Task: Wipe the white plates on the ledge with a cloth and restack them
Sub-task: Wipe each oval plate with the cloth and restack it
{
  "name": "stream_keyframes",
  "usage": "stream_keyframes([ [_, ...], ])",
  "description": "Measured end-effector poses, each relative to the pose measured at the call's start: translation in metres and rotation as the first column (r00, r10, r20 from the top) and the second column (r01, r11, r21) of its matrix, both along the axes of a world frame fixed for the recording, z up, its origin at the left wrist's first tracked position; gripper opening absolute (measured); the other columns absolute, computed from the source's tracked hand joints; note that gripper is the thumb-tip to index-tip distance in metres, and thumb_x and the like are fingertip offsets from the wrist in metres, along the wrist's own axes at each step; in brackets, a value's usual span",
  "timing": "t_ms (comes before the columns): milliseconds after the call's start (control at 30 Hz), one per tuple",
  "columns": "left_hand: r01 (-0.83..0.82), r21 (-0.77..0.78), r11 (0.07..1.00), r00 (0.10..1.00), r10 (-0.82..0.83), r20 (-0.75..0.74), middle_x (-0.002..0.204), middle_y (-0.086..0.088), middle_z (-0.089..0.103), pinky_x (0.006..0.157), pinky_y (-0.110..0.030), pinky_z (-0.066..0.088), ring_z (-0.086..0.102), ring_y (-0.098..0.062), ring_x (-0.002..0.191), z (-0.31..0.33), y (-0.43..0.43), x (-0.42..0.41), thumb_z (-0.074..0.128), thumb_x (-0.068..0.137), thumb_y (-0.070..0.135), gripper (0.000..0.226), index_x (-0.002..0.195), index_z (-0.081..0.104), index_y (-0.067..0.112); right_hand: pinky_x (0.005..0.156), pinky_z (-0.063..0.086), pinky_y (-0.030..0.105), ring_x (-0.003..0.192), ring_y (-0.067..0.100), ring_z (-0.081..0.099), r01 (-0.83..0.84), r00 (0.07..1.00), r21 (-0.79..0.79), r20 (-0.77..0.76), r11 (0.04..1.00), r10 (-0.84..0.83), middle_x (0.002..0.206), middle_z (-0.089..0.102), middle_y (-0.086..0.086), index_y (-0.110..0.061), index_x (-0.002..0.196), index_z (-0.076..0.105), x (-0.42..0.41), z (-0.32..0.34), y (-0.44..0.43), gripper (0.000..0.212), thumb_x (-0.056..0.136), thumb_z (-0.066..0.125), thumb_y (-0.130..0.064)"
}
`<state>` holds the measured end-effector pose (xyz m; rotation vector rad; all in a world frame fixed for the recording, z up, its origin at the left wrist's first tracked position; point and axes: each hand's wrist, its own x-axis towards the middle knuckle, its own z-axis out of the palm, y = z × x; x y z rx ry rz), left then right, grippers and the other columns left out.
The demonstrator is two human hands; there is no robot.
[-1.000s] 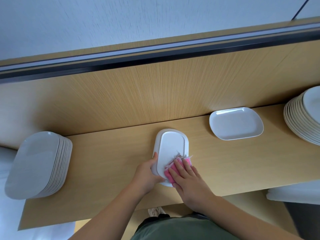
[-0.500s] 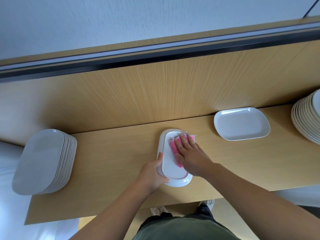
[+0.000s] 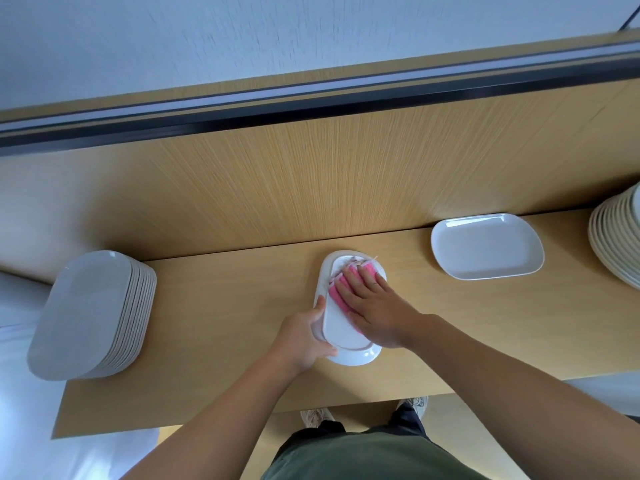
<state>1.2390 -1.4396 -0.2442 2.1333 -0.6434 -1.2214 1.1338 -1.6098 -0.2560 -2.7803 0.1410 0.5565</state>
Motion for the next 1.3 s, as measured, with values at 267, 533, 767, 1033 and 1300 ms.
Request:
stream_keyframes([
  [267,0.021,0.017,1.000,0.999,-0.021,0.034,0.128,-0.002,0.061,0.087,-0.020,0.049,0.058,-0.016,0.113,-0.003,-0.001,0.005,0.086,0.062,0.006,0.106,0.150,0.027,0.015,0.118,-0.019,0.043,0.139,0.023,-0.038,-0.118,0.992,0.045,-0.031,0.992,0.120,0.158,-0.026,0.002,-0.030,0.147,-0.021,-0.023,-0.002,0.016,0.066,0.086,-0.007,-0.050],
  [533,0.036,0.020,0.999,0.999,-0.036,0.021,0.126,0.007,0.060,0.089,-0.031,0.054,0.058,-0.008,0.106,-0.001,-0.002,0.010,0.089,0.058,0.009,0.111,0.150,0.027,0.018,0.117,-0.019,0.041,0.143,0.020,-0.032,-0.205,0.979,0.046,0.012,0.978,0.205,0.160,-0.021,0.000,-0.027,0.154,-0.012,-0.041,-0.003,0.026,0.057,0.102,0.005,-0.045],
  [767,0.034,0.008,0.999,0.999,-0.034,0.019,0.125,0.003,0.062,0.081,-0.024,0.055,0.061,-0.012,0.107,0.000,-0.001,0.011,0.088,0.062,0.006,0.110,0.151,0.024,0.020,0.117,0.028,0.044,0.147,0.025,0.023,-0.034,0.972,0.075,0.234,0.997,0.015,0.156,0.031,0.001,-0.025,0.149,0.034,-0.057,-0.018,0.030,0.047,0.105,0.029,-0.041],
  [1033,0.039,-0.113,0.993,0.999,-0.039,0.004,0.120,0.010,0.058,0.078,-0.015,0.049,0.057,-0.010,0.107,0.015,0.000,-0.001,0.080,0.070,0.003,0.097,0.148,0.030,0.031,0.095,0.053,0.037,0.123,0.018,0.057,0.069,0.872,0.234,0.459,0.970,-0.173,0.130,0.063,-0.001,-0.017,0.123,0.067,-0.077,-0.004,0.023,0.041,0.084,0.070,-0.006],
  [1300,-0.083,-0.215,0.973,0.997,0.082,-0.016,0.105,0.011,0.069,0.087,-0.037,0.055,0.066,-0.011,0.098,0.031,-0.007,-0.011,0.078,0.067,0.010,0.063,0.123,0.055,0.029,0.103,0.040,0.015,0.128,-0.003,0.047,0.190,0.773,0.376,0.513,0.907,-0.374,0.134,0.056,-0.015,-0.021,0.129,0.063,-0.093,0.043,-0.015,0.034,0.095,0.058,-0.024],
])
